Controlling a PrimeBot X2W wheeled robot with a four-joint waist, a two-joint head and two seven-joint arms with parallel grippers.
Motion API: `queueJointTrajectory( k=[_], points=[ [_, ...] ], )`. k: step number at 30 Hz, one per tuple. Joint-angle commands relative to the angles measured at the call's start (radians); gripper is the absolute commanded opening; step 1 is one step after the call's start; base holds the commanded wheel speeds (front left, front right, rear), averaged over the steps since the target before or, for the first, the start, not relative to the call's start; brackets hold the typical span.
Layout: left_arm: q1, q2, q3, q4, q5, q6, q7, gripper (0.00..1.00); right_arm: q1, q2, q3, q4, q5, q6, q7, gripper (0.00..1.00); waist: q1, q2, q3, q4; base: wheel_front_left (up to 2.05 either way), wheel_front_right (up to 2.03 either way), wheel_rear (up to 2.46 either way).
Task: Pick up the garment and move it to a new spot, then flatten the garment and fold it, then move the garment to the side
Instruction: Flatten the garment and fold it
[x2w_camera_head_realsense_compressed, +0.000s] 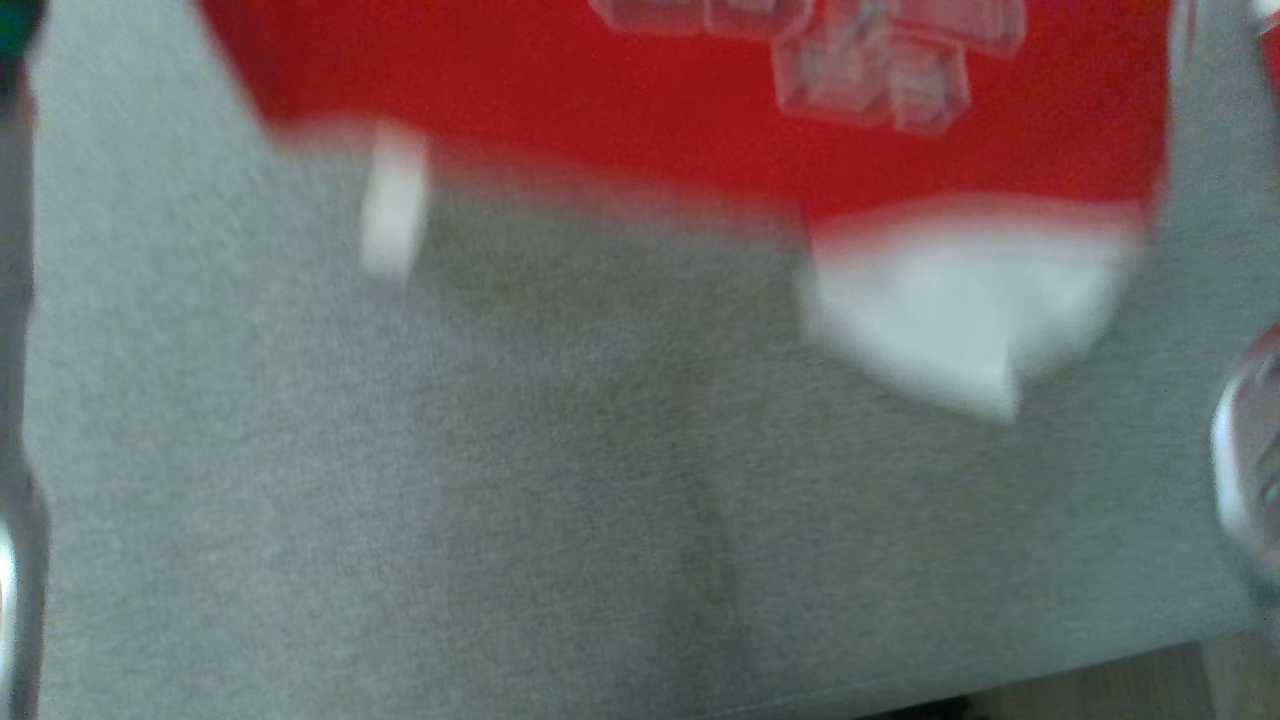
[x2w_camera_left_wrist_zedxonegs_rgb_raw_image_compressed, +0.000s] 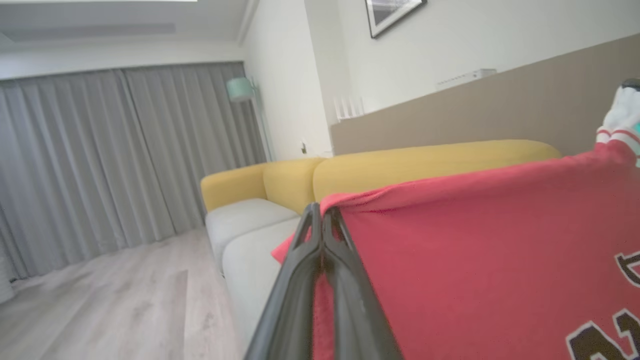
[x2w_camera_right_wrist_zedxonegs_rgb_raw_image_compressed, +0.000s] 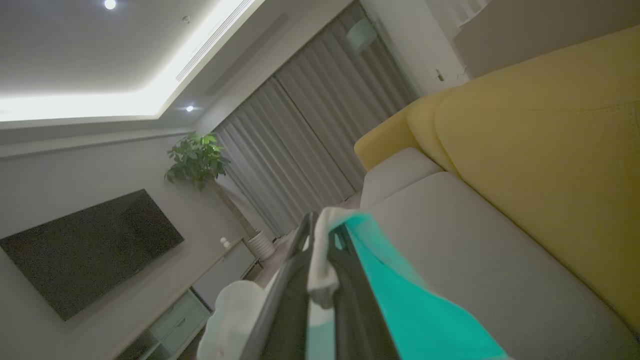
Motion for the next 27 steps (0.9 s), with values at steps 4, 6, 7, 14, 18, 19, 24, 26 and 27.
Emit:
queueJointTrajectory(
  k=[4, 6, 7, 14, 18, 19, 24, 26, 27],
  points=[
    [-0.212, -0.026, -0.019, 0.251, 0.113, 0.009, -0.189, 0.0, -0.269, 0.01, -0.061, 0.221, -0.078, -0.001, -0.191, 0.0, -0.0007, 0.0001, 0.143, 0.055, 0.0, 0.0, 0.0],
    [-0.278, -0.05, -0.037, 0.348, 0.142, 0.011, -0.28, 0.0, -0.339, 0.01, -0.042, 0.293, -0.097, -0.001, -0.235, 0.0, -0.0007, 0.0001, 0.152, 0.059, 0.0, 0.0, 0.0],
    [-0.299, -0.062, -0.046, 0.393, 0.152, 0.01, -0.315, 0.0, -0.356, 0.01, -0.027, 0.318, -0.105, -0.001, -0.248, 0.0, -0.0007, 0.0001, 0.155, 0.06, 0.0, 0.0, 0.0],
    [-0.184, -0.069, -0.13, 0.581, 0.191, -0.007, -0.516, 0.0, -0.084, 0.01, 0.14, 0.295, -0.036, -0.001, -0.273, 0.0, -0.0007, 0.0001, 0.077, 0.045, 0.0, 0.0, 0.0],
    [0.018, -0.054, -0.157, 0.567, 0.169, -0.012, -0.554, 0.0, 0.189, 0.01, 0.224, 0.197, 0.053, -0.001, -0.259, 0.0, -0.0007, 0.0001, -0.002, 0.029, 0.0, 0.0, 0.0],
    [0.1, -0.045, -0.166, 0.549, 0.161, -0.013, -0.56, 0.0, 0.29, 0.01, 0.247, 0.156, 0.064, -0.001, -0.253, 0.0, -0.0007, 0.0001, -0.028, 0.025, 0.0, 0.0, 0.0],
    [0.543, 0.012, -0.175, 0.367, 0.122, 0.039, -0.572, 0.0, 0.777, -0.018, 0.304, -0.055, 0.097, -0.001, -0.216, 0.0, -0.0007, 0.0001, -0.134, 0.014, 0.0, 0.0, 0.0],
    [0.71, 0.038, -0.177, 0.267, 0.116, 0.082, -0.572, 0.0, 0.945, -0.028, 0.305, -0.139, 0.095, -0.001, -0.205, 0.0, -0.0007, 0.0001, -0.159, 0.013, 0.0, 0.0, 0.0],
    [0.788, 0.047, -0.175, 0.211, 0.11, 0.109, -0.571, 0.0, 1.021, -0.027, 0.298, -0.18, 0.102, -0.001, -0.195, 0.0, -0.0007, 0.0001, -0.168, 0.014, 0.0, 0.0, 0.0]
  ],
)
